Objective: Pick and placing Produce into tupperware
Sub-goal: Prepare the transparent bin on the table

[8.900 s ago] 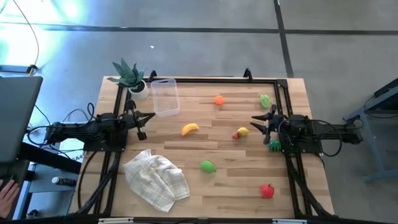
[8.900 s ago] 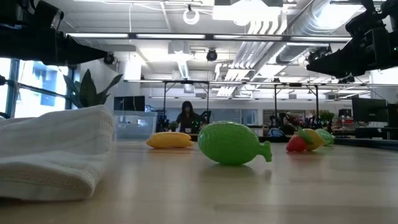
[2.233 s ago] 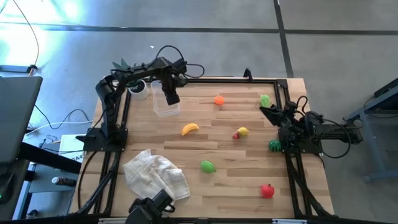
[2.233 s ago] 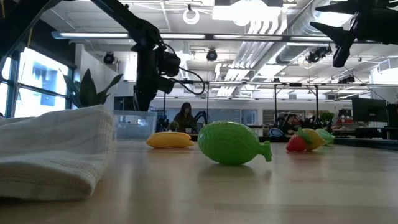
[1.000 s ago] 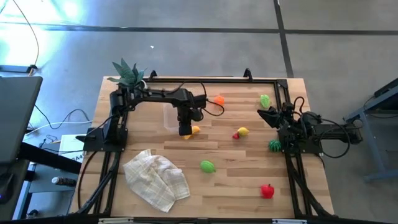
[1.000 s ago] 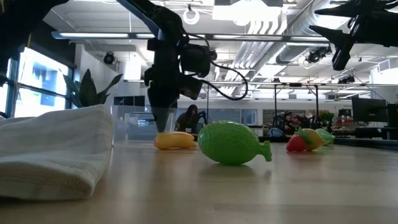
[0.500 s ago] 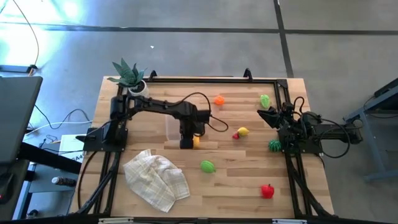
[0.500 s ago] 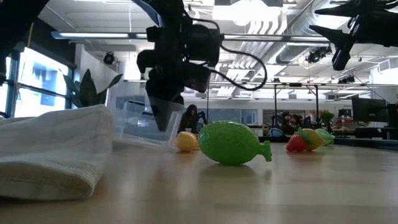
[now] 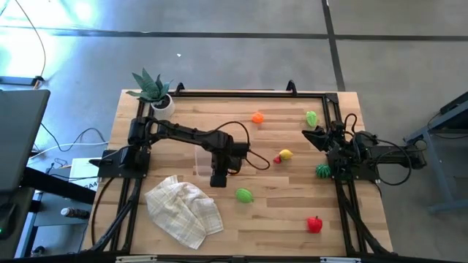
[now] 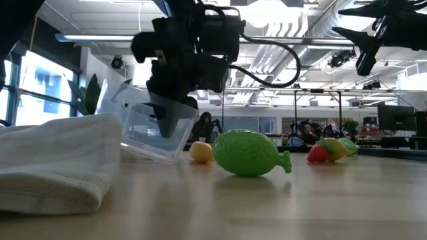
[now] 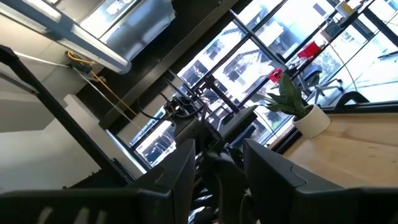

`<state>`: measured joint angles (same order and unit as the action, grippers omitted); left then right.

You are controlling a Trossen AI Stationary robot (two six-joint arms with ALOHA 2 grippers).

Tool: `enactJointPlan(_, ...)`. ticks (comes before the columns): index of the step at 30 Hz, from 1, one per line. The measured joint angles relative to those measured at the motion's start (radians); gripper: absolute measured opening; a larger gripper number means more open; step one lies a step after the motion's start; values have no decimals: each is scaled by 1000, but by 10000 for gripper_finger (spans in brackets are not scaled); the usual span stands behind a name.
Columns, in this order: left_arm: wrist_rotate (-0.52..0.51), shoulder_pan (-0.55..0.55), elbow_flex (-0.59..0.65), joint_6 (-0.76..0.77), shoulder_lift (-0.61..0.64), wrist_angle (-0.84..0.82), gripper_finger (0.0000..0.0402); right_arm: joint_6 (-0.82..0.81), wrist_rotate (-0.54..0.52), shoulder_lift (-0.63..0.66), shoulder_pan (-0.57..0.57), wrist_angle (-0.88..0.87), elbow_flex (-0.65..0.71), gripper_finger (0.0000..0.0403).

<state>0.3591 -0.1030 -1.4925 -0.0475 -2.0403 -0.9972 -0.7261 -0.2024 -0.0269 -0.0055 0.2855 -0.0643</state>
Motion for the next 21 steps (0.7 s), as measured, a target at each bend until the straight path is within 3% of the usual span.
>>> enactJointPlan(6, 2, 35, 0, -17, 0, 0, 3, 0, 6, 0, 0, -3, 0, 126)
enactJointPlan(14, -144, 23, 0, -45, 2, 4, 3, 0, 10, 0, 0, -12, 0, 126)
enactJointPlan(21, -175, 25, -26, -91, 6, 2, 3, 0, 10, 0, 0, -13, 0, 126)
